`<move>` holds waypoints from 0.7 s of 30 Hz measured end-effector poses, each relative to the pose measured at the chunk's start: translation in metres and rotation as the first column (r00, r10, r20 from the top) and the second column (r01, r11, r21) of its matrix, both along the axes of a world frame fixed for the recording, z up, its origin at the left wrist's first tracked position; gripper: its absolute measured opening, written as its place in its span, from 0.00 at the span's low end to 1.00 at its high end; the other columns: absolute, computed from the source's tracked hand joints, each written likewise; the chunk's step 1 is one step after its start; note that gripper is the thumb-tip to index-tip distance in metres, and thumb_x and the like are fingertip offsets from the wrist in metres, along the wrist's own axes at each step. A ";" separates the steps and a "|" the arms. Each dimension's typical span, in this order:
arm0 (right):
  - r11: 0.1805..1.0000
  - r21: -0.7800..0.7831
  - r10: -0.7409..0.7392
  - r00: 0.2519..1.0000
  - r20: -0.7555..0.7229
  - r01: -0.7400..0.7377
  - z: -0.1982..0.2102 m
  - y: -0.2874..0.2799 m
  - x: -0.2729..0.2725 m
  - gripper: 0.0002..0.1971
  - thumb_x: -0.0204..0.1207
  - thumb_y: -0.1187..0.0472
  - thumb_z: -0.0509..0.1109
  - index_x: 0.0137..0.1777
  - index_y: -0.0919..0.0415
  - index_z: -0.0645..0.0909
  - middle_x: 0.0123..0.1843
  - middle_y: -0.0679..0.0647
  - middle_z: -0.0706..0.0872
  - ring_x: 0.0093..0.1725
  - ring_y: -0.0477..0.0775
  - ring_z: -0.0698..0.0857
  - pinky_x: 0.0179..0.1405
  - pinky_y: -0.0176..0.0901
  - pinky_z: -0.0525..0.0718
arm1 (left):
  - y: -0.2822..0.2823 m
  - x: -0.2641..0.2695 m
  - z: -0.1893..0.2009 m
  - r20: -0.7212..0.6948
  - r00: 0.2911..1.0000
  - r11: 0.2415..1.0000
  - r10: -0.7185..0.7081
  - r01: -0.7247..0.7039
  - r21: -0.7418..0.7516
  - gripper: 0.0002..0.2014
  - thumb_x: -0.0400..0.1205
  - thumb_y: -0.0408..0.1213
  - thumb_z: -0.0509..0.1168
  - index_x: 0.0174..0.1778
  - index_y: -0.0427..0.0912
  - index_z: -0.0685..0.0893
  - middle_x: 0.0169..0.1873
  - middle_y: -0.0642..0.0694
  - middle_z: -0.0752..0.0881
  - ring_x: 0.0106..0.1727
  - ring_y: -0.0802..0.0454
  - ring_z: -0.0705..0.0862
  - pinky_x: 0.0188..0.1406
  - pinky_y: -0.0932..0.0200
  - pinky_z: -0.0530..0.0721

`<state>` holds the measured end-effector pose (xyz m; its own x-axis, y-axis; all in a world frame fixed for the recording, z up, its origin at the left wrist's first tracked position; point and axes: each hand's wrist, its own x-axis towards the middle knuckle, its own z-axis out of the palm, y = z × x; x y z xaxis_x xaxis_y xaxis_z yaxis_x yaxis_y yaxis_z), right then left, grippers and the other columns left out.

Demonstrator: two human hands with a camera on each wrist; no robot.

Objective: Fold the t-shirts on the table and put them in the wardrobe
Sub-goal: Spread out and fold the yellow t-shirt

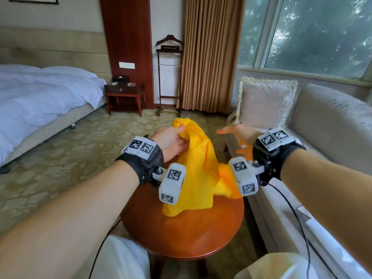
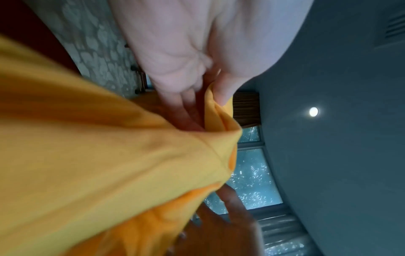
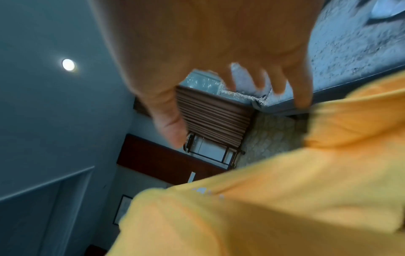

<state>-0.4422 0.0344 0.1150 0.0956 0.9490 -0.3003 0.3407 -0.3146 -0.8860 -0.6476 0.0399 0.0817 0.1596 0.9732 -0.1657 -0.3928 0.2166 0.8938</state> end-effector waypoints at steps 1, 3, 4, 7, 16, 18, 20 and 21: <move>0.989 -0.072 0.125 0.989 -0.074 -0.130 -0.003 -0.002 -0.006 0.28 0.73 0.48 0.73 0.70 0.59 0.74 0.68 0.56 0.76 0.64 0.63 0.78 0.61 0.56 0.78 | 0.000 0.001 0.003 0.033 0.999 1.000 0.003 -0.004 0.004 0.18 0.89 0.36 0.56 0.73 0.30 0.73 0.54 0.34 0.86 0.47 0.43 0.88 0.30 0.55 0.89; 0.938 -0.167 0.281 0.948 -0.152 -0.304 -0.009 -0.009 -0.017 0.31 0.68 0.44 0.78 0.68 0.58 0.77 0.65 0.56 0.78 0.60 0.60 0.80 0.58 0.53 0.80 | 0.001 0.002 0.008 0.088 0.996 1.000 0.022 -0.023 0.012 0.21 0.89 0.35 0.56 0.75 0.27 0.70 0.62 0.30 0.83 0.51 0.43 0.88 0.31 0.54 0.89; 0.915 -0.195 0.324 0.931 -0.168 -0.354 -0.013 -0.008 -0.021 0.40 0.61 0.44 0.83 0.72 0.57 0.75 0.69 0.55 0.77 0.62 0.61 0.80 0.59 0.57 0.82 | 0.002 0.003 0.009 0.101 0.994 0.999 0.031 -0.032 0.013 0.21 0.90 0.35 0.55 0.77 0.27 0.69 0.66 0.29 0.81 0.55 0.42 0.87 0.34 0.55 0.89; 0.914 -0.221 0.336 0.940 -0.051 -0.339 -0.021 -0.001 -0.030 0.58 0.44 0.48 0.91 0.78 0.54 0.69 0.77 0.54 0.72 0.61 0.62 0.85 0.58 0.64 0.85 | 0.004 0.002 0.010 0.105 0.994 0.999 0.042 -0.044 0.015 0.23 0.91 0.39 0.52 0.78 0.28 0.67 0.73 0.31 0.76 0.73 0.40 0.78 0.54 0.51 0.83; 0.995 0.013 0.097 0.941 -0.325 -0.098 0.013 0.007 -0.041 0.25 0.73 0.56 0.77 0.64 0.71 0.78 0.53 0.63 0.84 0.43 0.57 0.85 0.33 0.44 0.83 | -0.012 -0.017 -0.004 -0.315 0.888 0.921 -0.336 0.380 0.088 0.46 0.58 0.54 0.84 0.73 0.47 0.77 0.64 0.43 0.86 0.67 0.43 0.83 0.69 0.40 0.77; 0.996 0.024 0.088 0.906 -0.414 -0.085 0.020 0.004 -0.042 0.21 0.78 0.51 0.72 0.59 0.68 0.77 0.43 0.60 0.82 0.33 0.55 0.83 0.30 0.42 0.82 | -0.016 -0.018 -0.007 -0.296 0.878 0.895 -0.377 0.427 0.127 0.52 0.49 0.52 0.88 0.72 0.46 0.78 0.64 0.43 0.87 0.65 0.43 0.84 0.62 0.45 0.81; 0.992 0.100 0.119 0.820 -0.559 -0.076 0.021 0.002 -0.045 0.19 0.80 0.50 0.69 0.58 0.68 0.79 0.42 0.59 0.83 0.35 0.54 0.82 0.37 0.44 0.83 | -0.018 -0.014 -0.007 -0.320 0.863 0.867 -0.391 0.462 0.187 0.47 0.54 0.43 0.88 0.71 0.42 0.80 0.64 0.40 0.86 0.65 0.40 0.84 0.61 0.42 0.84; 0.987 0.148 0.136 0.772 -0.620 -0.054 0.021 0.003 -0.046 0.19 0.81 0.51 0.68 0.60 0.67 0.80 0.42 0.59 0.85 0.36 0.54 0.84 0.38 0.44 0.85 | -0.019 -0.010 -0.009 -0.390 0.853 0.866 -0.347 0.452 0.217 0.43 0.57 0.39 0.87 0.70 0.41 0.81 0.63 0.39 0.86 0.65 0.40 0.84 0.64 0.40 0.83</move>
